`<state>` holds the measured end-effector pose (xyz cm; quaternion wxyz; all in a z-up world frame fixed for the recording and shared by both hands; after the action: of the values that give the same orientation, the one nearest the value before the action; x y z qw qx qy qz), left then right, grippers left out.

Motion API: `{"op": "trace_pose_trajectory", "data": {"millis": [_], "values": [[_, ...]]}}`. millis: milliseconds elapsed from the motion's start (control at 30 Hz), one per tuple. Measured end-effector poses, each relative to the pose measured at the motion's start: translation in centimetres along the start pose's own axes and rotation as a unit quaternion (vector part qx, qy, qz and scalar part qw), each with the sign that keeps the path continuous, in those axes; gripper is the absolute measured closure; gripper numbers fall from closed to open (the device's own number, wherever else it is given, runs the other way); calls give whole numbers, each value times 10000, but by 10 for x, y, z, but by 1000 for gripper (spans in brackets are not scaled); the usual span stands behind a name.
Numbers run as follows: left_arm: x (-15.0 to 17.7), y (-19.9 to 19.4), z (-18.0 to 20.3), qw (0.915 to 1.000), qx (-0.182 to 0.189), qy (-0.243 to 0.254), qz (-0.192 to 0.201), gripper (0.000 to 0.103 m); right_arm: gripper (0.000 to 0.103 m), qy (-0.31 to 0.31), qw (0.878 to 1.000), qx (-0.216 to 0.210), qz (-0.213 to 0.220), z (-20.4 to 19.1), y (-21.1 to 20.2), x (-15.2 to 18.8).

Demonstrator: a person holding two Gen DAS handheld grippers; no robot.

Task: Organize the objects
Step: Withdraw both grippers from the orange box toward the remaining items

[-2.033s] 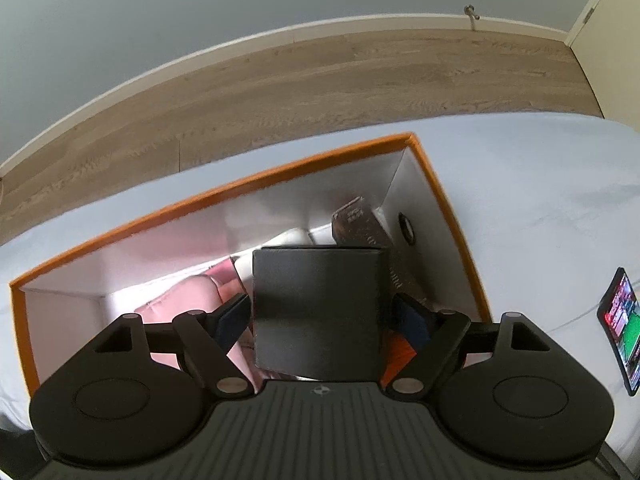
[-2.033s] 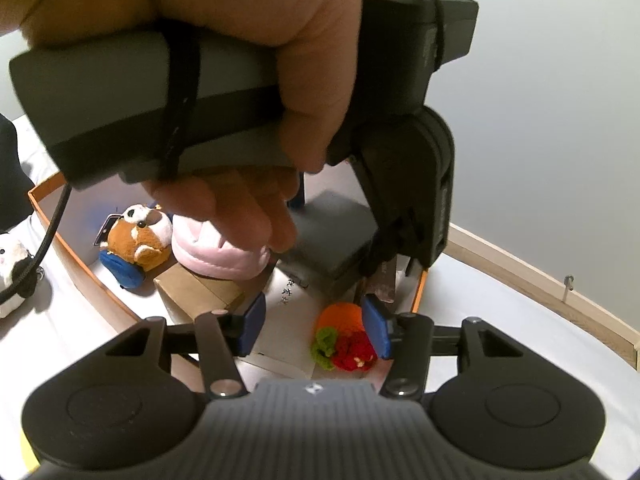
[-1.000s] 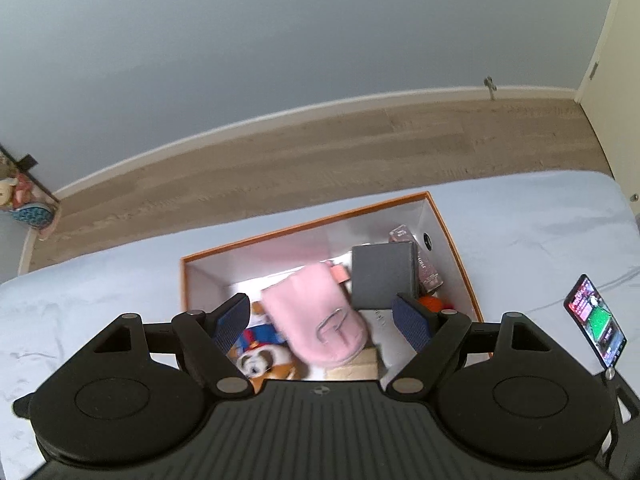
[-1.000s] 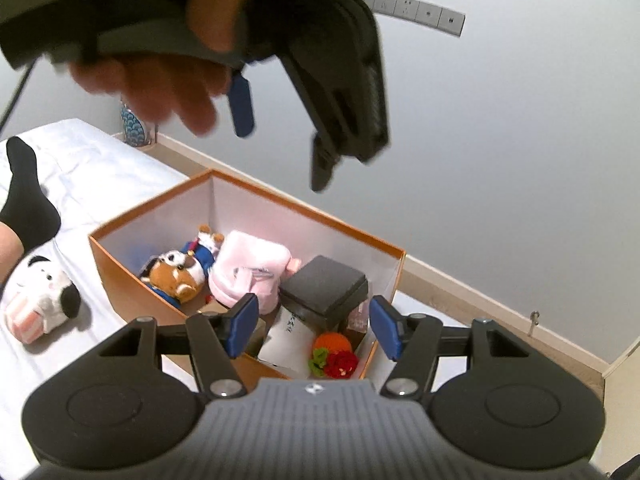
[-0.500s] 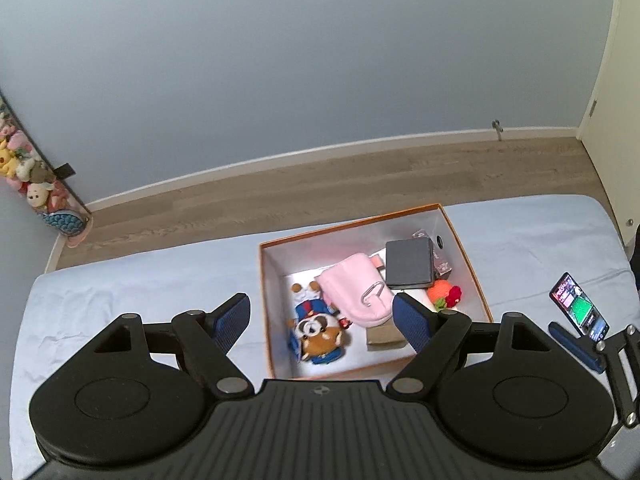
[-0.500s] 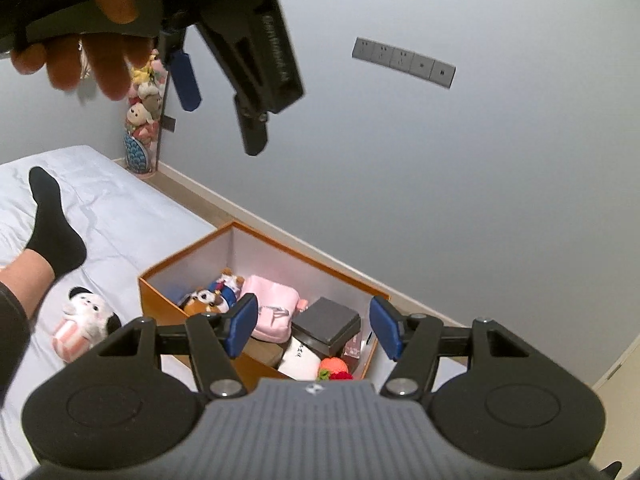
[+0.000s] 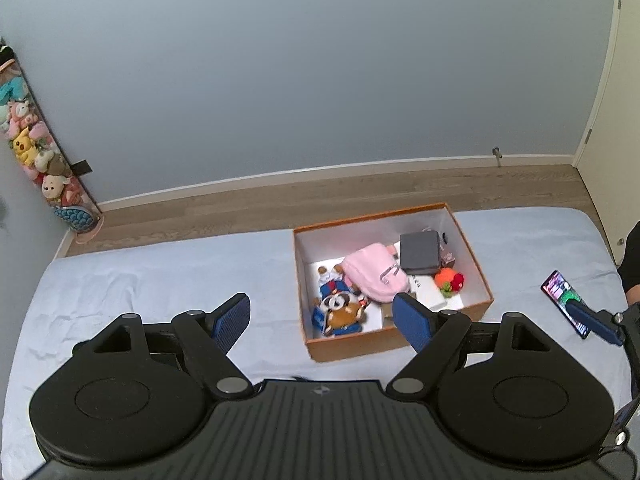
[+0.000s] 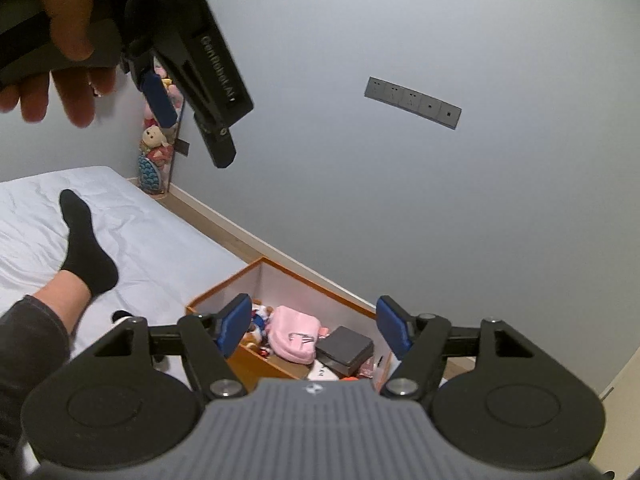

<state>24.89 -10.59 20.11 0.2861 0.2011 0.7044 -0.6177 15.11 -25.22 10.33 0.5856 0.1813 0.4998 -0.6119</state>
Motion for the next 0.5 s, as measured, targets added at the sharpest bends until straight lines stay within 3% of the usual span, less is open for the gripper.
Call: {"op": "trace_pose_trajectory", "data": {"millis": [167,500], "values": [[26,2,-22,9997,115,-227,33,8,32,-66,9999,-112,-39,-20,-4,1],[85,50,-54,9975,230,-580,-339,8,32,-177,9985,-336,-383,-54,15,21]]}}
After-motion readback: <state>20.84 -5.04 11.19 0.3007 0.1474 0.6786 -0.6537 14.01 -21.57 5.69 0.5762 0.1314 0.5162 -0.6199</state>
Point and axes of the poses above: each gripper's, at about its wrist camera, not at the fingertips, and y roughly the way its jaws point, z to its right, x to its underside, the point moved 3 cm from there along y, roughly the way its jaws point, and after that the axes turned 11 degrees about -y, right-handed, at the moved point
